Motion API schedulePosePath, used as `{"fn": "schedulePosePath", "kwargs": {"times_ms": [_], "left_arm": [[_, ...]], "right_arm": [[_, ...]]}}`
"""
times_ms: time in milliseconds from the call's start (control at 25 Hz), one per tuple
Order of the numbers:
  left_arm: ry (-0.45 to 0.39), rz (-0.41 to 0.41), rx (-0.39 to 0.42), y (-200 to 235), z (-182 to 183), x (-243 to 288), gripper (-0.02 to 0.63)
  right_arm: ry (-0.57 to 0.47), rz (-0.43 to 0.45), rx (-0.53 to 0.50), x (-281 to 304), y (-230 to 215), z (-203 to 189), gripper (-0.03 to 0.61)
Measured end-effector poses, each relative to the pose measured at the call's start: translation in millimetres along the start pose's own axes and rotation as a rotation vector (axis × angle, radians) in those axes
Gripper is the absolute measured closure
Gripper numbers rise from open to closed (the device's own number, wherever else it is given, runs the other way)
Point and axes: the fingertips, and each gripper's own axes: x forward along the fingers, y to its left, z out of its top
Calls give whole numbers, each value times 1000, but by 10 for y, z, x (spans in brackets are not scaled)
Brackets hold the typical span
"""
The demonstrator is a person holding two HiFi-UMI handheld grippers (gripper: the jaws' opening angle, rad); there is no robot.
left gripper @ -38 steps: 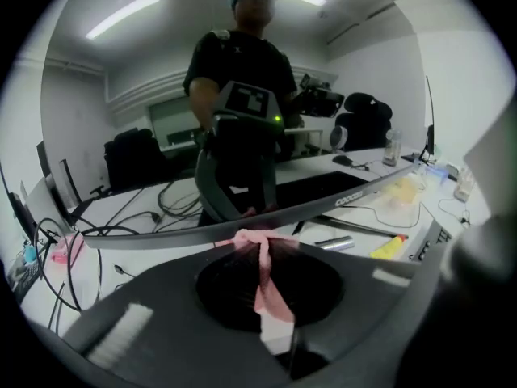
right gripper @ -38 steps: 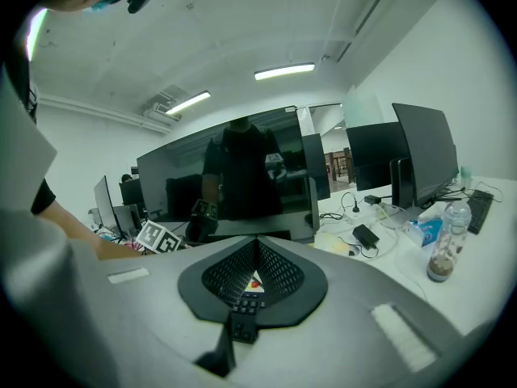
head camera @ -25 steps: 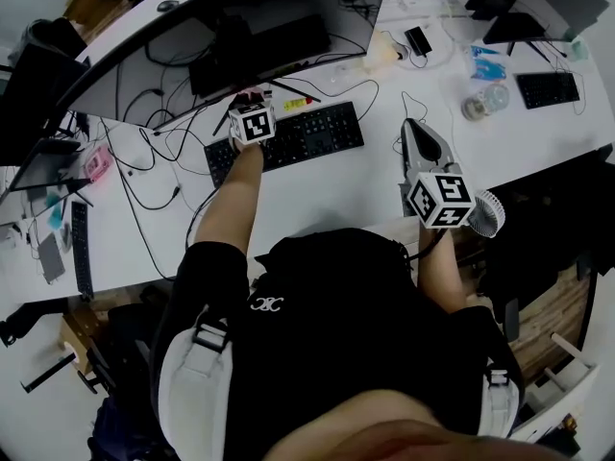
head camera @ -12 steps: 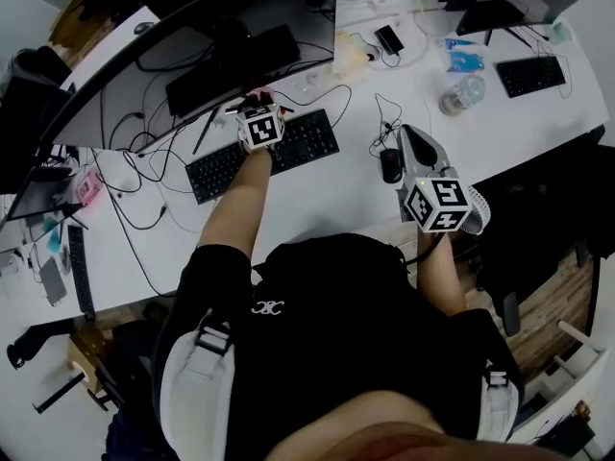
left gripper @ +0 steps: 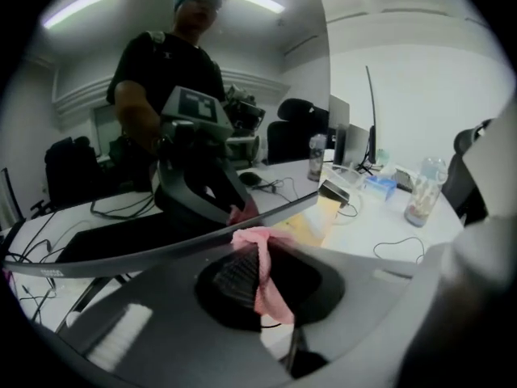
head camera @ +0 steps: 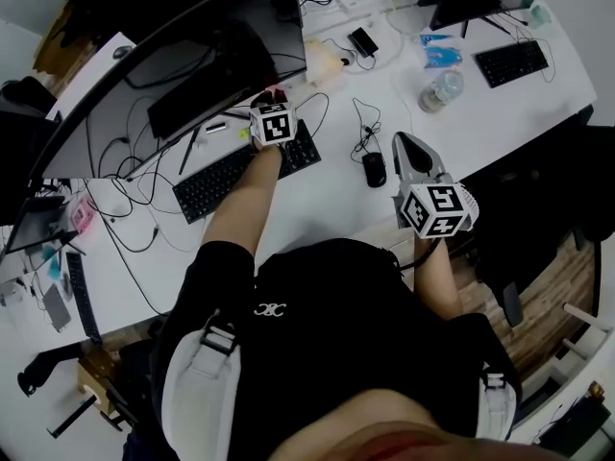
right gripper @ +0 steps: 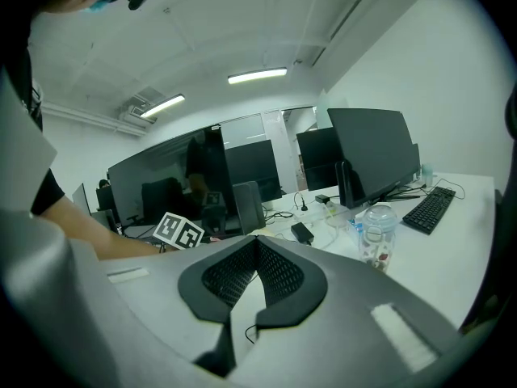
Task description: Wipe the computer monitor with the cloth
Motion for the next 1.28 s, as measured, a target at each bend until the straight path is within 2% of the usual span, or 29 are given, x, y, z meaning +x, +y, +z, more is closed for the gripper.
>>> {"fn": "schedulePosePath", "kwargs": {"times_ms": [200,680,880,1080,1280], "left_arm": [[5,-22,54,-314,115,165,549],[-17,-80,118,-920,357,405,549],[-123,-74,129,-1030,731,349,549],[-169,-58,135,-1012,957,214,549],[-218,-36,87,-918,1114,-9,549]], "right_arm": [[-1,-26,14,-56,-130,-16,577],[5,-76,46,-141,-336,-94,577],[0,-80,46,-131,-351,-76,577],[-10,-65,37,-95,-256,-29,577],[-20,-43,23,-62,-140,23,577]]}}
